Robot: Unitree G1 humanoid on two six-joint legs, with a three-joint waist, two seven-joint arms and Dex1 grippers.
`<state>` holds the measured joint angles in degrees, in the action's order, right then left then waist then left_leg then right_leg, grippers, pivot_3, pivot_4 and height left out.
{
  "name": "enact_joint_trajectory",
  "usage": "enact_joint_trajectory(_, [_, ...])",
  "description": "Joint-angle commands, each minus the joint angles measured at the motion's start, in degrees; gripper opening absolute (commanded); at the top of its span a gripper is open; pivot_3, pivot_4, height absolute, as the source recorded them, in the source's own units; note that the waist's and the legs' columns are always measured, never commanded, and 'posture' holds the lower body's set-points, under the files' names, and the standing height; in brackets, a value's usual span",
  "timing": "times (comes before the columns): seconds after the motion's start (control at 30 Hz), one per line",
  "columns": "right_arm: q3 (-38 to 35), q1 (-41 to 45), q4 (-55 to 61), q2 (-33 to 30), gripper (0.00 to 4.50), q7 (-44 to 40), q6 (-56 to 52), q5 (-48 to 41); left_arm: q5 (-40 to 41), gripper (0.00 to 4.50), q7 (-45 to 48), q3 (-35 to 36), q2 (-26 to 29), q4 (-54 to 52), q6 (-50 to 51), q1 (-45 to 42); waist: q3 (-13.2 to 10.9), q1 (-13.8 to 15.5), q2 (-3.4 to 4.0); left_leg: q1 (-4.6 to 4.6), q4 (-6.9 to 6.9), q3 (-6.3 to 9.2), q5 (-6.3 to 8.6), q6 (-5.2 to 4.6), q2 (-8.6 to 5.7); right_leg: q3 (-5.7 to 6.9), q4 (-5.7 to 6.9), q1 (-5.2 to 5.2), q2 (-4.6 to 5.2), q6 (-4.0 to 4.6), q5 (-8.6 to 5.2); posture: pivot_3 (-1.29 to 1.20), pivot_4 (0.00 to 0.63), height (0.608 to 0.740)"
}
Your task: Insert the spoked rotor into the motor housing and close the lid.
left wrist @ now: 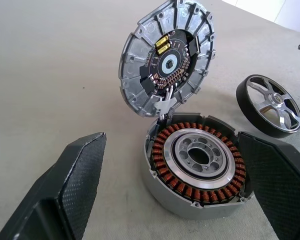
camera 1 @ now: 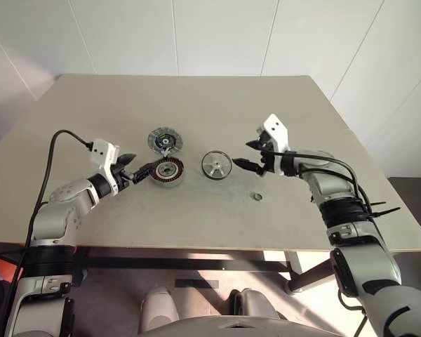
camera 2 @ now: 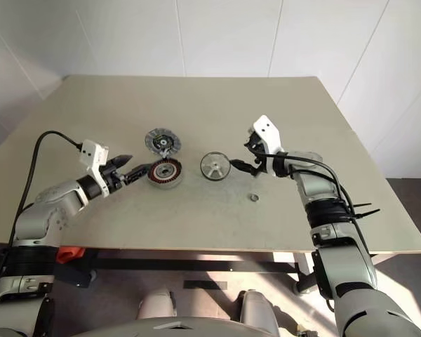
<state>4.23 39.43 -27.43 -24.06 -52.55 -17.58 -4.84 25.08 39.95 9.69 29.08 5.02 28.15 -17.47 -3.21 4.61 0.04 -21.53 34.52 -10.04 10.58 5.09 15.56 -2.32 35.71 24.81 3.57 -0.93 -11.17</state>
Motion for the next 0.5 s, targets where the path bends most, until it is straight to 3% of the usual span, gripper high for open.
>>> enact_joint_trajectory(0.03, [-0.07, 1.01, 1.67, 0.13, 4.15, 0.3, 0.3, -0.71, 0.18, 4.47, 0.37, 0.28, 0.02, -0.82, -0.75, -1.02, 0.0, 0.0, 0.0, 0.0, 0.0, 0.0, -0.01, 0.01, 0.0, 0.0, 0.0, 0.0, 0.0, 0.0, 0.0, 0.0, 0.0, 0.74])
enact_joint_trajectory(0.5, [-0.11, 4.09, -4.46, 4.39, 4.15, 5.75, 1.42, 0.17, -0.45, 4.47, -0.07, -0.09, -0.12, -1.13, -0.84, -0.95, 0.0, -0.11, 0.0, 0.0, 0.0, 0.02, -0.12, 0.21, 0.0, 0.01, 0.02, 0.01, 0.0, 0.0, 0.0, 0.0, 0.0, 0.74])
